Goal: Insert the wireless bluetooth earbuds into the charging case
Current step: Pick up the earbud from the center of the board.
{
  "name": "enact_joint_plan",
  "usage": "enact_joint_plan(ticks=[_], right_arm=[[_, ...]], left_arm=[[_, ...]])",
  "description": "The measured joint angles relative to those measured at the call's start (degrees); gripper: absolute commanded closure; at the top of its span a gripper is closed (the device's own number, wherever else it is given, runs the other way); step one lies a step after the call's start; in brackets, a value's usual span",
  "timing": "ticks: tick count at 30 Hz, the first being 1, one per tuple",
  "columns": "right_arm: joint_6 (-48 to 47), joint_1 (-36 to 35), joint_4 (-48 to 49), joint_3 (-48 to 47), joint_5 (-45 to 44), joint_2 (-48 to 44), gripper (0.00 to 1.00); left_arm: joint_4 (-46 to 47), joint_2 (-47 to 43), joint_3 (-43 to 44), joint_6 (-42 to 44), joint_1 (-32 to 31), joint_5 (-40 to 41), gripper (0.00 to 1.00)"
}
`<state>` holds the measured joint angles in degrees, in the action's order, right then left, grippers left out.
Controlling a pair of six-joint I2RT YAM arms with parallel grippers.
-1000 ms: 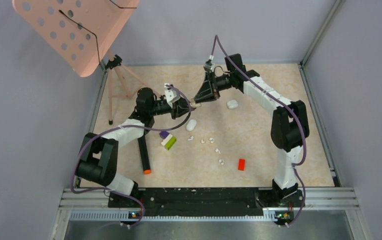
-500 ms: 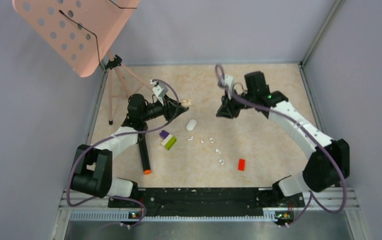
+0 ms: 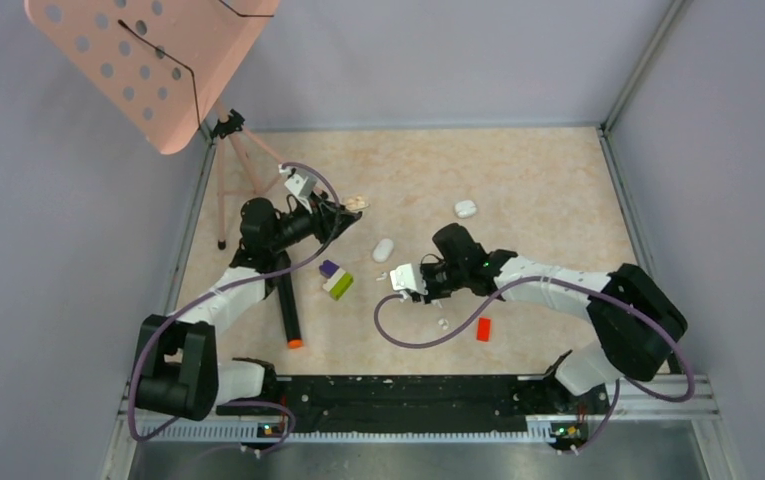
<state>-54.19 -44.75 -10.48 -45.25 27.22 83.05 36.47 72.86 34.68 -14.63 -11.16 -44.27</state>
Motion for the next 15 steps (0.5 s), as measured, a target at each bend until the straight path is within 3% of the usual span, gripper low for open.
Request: enact_joint_plan(ticks=[15], right_arm=[[-8.83,-0.87,6.21,-3.37,-2.19,11.65,0.65]], left_arm=[[-0.57,-1.88,-0.85,-1.77,2.25,1.79,1.00]])
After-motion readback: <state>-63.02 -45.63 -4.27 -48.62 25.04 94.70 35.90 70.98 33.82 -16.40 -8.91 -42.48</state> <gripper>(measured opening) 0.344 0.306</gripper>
